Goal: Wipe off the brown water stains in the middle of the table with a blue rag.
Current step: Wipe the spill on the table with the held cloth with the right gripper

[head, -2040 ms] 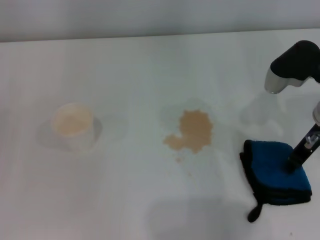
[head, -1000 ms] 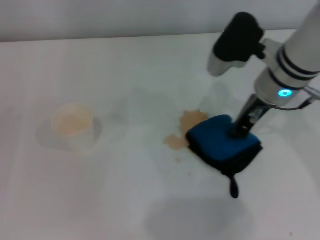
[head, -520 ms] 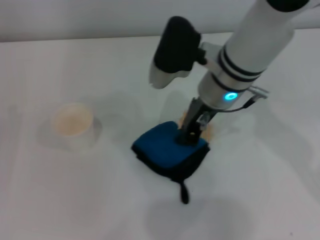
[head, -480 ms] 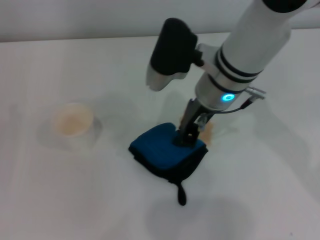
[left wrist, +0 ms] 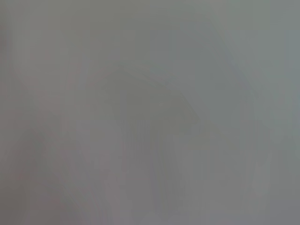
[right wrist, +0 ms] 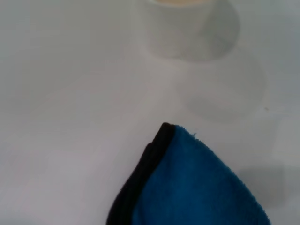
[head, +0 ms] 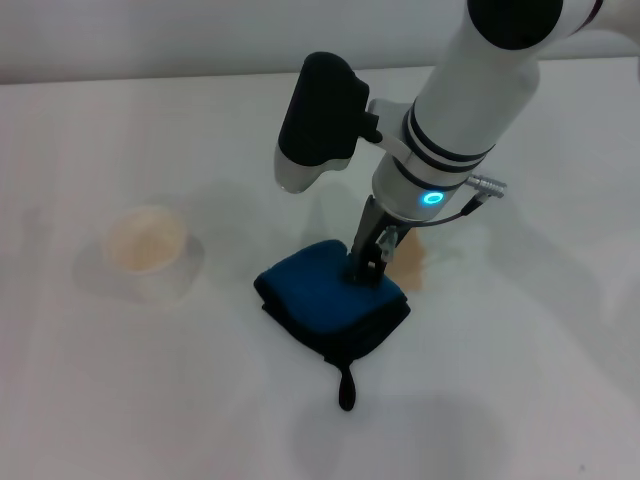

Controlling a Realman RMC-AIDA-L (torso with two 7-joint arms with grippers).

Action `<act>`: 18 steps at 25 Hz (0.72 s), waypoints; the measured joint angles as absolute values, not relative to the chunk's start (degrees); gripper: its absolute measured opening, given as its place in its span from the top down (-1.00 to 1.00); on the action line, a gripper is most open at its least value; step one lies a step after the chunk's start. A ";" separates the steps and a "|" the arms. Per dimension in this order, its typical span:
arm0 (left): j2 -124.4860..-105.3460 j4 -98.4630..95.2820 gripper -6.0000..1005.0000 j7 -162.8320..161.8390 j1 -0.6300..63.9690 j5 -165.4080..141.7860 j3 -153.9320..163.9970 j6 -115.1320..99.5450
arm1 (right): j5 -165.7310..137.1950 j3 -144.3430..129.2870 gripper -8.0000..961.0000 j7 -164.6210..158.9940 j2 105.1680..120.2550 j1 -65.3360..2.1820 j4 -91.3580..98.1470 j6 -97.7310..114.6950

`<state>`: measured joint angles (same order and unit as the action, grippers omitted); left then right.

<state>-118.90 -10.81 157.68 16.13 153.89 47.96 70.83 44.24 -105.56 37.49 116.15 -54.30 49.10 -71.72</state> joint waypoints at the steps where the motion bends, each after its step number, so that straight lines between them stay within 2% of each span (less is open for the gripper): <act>1: -118.92 -10.81 -0.74 157.68 16.12 153.89 47.98 70.83 | 44.20 -105.73 0.78 37.56 116.07 -54.54 48.20 -70.94; 18: -118.85 -10.81 -0.74 157.68 16.46 152.57 47.99 70.66 | 29.30 -92.81 0.79 38.45 115.25 -55.31 40.10 -64.63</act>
<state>-118.85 -10.81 157.68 16.46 152.57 47.99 70.66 29.30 -92.81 38.45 115.25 -55.31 40.10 -64.63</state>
